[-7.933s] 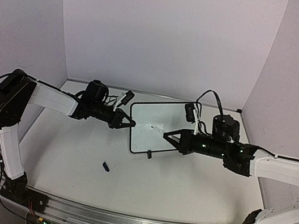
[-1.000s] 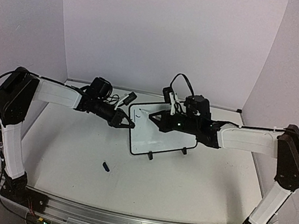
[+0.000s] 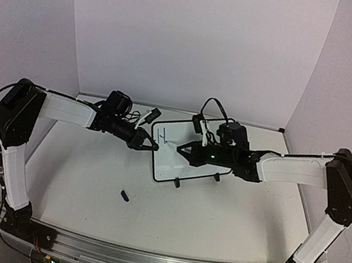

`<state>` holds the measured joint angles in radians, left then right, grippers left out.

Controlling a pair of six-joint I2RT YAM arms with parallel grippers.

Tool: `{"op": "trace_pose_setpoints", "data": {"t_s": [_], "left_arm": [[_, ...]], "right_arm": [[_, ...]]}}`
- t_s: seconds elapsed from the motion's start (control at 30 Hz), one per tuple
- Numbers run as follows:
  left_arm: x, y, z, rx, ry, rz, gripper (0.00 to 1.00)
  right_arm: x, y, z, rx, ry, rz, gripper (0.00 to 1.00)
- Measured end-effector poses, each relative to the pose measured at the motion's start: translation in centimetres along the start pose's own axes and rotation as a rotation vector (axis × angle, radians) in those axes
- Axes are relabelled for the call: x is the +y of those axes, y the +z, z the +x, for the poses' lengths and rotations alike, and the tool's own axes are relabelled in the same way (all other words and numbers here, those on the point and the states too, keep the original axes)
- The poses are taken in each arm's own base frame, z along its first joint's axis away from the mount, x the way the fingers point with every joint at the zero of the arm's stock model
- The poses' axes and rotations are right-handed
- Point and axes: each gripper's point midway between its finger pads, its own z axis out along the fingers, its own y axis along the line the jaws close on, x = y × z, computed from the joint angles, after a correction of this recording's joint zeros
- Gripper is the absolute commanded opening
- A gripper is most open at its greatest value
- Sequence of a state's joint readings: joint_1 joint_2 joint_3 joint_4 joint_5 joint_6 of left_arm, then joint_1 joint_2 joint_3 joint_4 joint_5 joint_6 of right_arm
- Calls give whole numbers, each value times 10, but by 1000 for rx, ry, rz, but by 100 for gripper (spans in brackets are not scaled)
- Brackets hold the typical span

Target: Write a sentence on the whiteboard

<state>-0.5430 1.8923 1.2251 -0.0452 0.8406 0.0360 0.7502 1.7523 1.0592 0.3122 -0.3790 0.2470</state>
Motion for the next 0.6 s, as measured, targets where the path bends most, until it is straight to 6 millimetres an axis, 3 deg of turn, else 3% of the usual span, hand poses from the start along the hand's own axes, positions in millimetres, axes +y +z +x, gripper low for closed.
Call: {"op": "trace_pose_setpoints", "data": {"t_s": [0.33, 0.6], "left_arm": [[-1, 0, 0, 3, 0, 2, 0], [-1, 0, 0, 3, 5, 2, 0]], "right_arm": [[15, -30, -35, -90, -18, -22, 0], [-1, -32, -38, -96, -5, 6, 0]]}}
